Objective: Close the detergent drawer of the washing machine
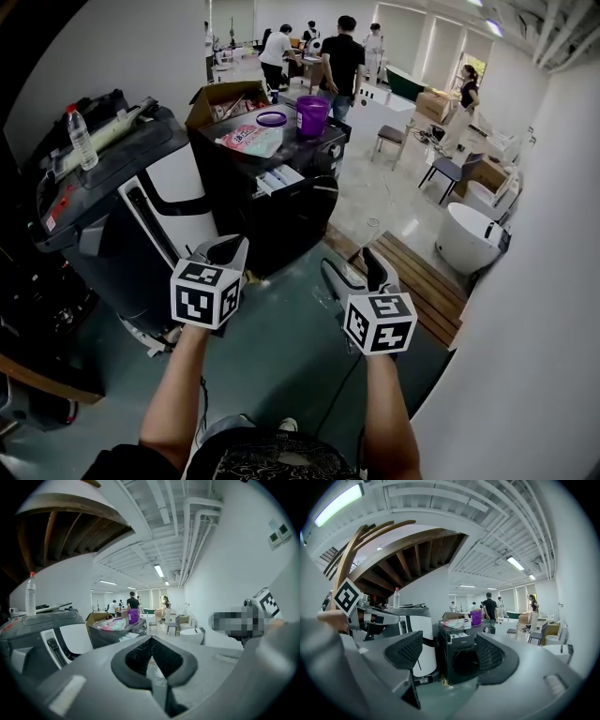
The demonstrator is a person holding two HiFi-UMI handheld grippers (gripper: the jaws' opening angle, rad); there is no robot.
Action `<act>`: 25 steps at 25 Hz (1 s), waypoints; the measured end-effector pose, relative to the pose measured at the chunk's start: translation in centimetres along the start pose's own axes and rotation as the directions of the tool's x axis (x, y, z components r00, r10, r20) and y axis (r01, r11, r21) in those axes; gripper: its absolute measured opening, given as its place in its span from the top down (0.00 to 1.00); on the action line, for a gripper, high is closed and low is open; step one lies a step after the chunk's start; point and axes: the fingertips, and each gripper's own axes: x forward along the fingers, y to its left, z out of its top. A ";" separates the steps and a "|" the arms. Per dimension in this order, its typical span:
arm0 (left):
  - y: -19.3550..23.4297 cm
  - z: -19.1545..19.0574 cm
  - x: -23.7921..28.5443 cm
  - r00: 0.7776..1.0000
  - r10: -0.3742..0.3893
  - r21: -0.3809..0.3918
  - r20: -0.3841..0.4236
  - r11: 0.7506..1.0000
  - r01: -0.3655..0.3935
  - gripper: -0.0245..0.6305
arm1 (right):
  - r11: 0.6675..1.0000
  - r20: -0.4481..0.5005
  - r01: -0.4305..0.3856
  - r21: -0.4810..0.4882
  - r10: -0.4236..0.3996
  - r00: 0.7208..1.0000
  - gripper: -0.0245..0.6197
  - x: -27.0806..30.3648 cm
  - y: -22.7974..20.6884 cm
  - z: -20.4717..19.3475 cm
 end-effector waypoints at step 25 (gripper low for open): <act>4.9 0.6 9.8 1.000 0.009 -0.032 -0.005 0.999 -0.010 0.96 | 1.000 -0.029 -0.015 0.010 0.016 0.999 0.32 9.6 -4.8 -0.3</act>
